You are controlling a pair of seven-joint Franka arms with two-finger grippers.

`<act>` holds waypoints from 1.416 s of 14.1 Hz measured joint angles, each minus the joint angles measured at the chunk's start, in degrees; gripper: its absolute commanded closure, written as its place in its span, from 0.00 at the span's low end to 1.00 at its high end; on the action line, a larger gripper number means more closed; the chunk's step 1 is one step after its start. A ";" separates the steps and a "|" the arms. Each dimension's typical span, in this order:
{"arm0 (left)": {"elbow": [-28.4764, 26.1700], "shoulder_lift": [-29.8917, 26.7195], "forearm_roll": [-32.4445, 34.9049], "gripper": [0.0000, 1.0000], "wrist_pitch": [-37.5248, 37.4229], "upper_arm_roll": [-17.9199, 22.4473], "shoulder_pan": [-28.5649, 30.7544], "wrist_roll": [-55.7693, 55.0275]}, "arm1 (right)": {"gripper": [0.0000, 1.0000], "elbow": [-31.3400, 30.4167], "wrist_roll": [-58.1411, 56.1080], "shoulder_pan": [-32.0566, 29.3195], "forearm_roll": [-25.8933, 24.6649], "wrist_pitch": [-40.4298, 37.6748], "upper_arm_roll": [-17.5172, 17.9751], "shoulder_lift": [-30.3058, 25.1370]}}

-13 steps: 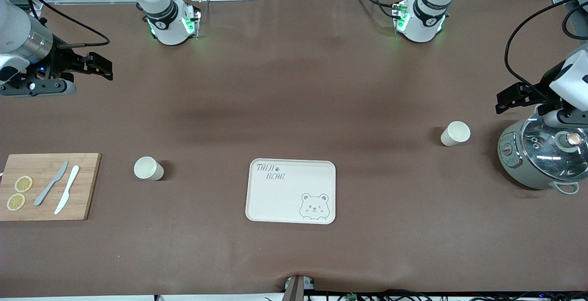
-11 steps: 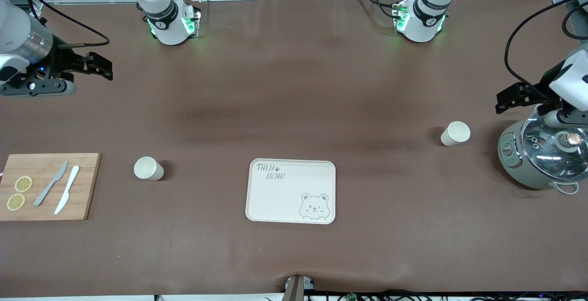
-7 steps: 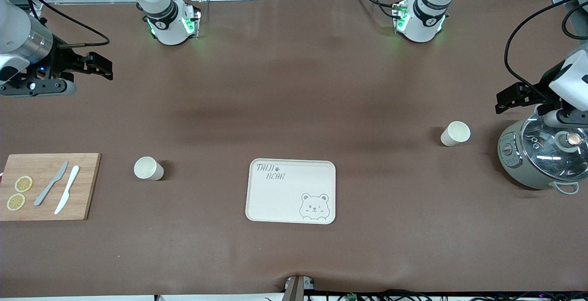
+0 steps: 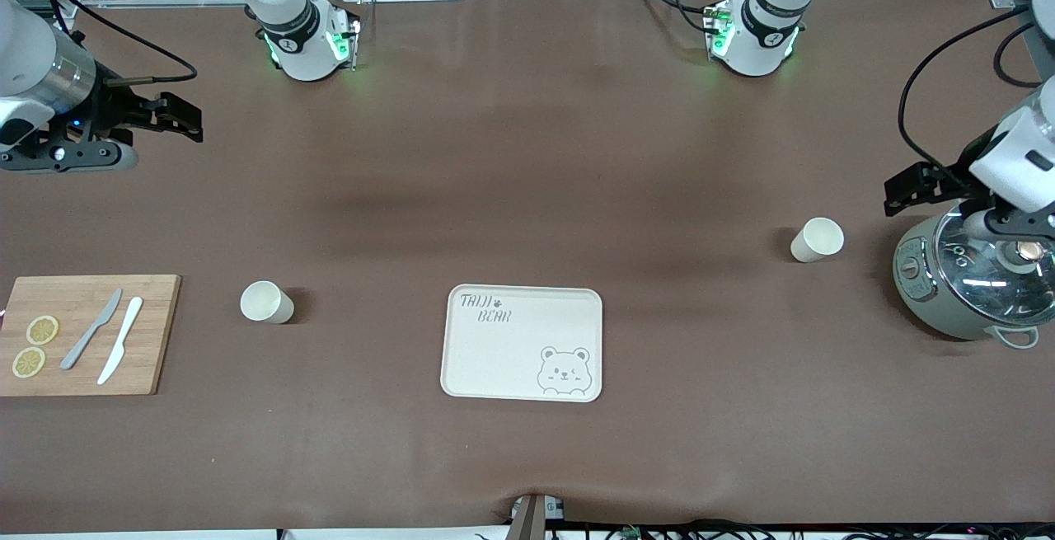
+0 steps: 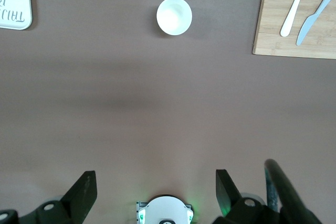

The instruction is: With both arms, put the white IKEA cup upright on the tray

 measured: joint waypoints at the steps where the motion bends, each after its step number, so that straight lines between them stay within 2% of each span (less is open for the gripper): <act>1: -1.88 0.12 0.00 0.00 2.07 0.00 0.01 0.00 | 0.00 -0.01 0.00 0.00 0.00 0.00 0.00 0.00; 7: -14.10 -0.03 0.00 0.00 14.12 -0.03 0.10 0.00 | 0.00 -0.04 0.00 0.00 0.00 0.02 0.00 0.00; 14: -28.94 -0.32 0.00 0.00 32.30 -0.37 -0.05 0.34 | 0.00 -0.06 0.00 0.00 0.00 0.09 0.00 0.00; 20: -36.56 -0.34 0.00 0.00 40.33 -0.37 0.11 1.69 | 0.00 -0.08 0.00 0.00 0.00 0.02 0.00 0.00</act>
